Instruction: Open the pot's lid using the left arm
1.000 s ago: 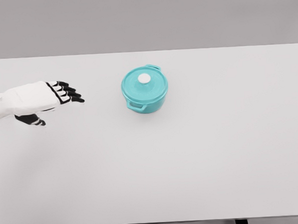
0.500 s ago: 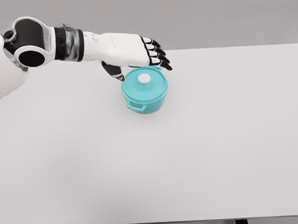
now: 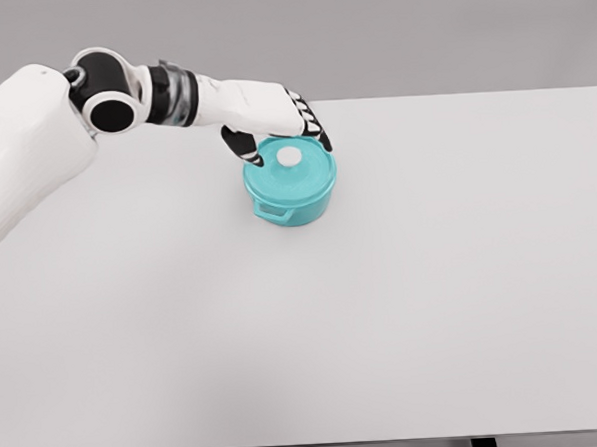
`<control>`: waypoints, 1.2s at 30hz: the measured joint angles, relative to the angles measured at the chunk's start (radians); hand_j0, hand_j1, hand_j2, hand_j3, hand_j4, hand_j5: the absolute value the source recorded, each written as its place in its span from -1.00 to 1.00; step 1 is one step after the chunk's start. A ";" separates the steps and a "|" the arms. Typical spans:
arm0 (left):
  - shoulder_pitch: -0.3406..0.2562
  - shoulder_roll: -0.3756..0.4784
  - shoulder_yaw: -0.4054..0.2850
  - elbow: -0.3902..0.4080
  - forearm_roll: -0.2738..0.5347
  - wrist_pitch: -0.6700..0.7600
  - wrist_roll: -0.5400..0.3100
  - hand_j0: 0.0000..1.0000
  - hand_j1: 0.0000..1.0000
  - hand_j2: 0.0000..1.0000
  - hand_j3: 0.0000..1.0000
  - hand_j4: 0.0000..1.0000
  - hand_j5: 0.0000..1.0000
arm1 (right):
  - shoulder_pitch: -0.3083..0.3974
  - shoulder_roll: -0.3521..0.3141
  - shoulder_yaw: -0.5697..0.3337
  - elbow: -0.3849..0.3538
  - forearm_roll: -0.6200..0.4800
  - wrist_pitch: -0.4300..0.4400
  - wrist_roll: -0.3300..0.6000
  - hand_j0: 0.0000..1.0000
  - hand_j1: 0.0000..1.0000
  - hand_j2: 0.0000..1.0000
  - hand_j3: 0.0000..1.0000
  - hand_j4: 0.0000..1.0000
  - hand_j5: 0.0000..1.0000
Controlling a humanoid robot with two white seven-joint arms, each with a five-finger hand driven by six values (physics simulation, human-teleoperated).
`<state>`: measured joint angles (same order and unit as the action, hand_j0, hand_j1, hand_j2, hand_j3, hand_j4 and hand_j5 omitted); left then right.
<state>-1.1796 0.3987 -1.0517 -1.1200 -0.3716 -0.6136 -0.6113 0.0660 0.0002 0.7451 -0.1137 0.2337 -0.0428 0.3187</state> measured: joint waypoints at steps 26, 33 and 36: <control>0.008 -0.069 -0.010 0.092 -0.077 0.000 0.000 0.60 0.60 0.60 0.60 0.60 0.60 | 0.000 0.000 0.000 0.000 0.000 0.000 0.000 1.00 1.00 1.00 1.00 1.00 1.00; 0.011 -0.082 -0.011 0.107 -0.091 0.000 0.000 0.50 0.50 0.50 0.50 0.50 0.50 | 0.000 0.000 0.000 0.000 0.000 0.000 0.000 1.00 1.00 1.00 1.00 1.00 1.00; 0.012 -0.085 -0.017 0.108 -0.092 0.000 0.000 0.46 0.46 0.46 0.46 0.46 0.46 | 0.000 0.000 0.000 0.000 0.000 0.000 0.000 1.00 1.00 1.00 1.00 1.00 1.00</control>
<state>-1.1674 0.3136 -1.0682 -1.0117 -0.4637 -0.6134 -0.6112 0.0660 0.0002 0.7451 -0.1136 0.2336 -0.0428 0.3187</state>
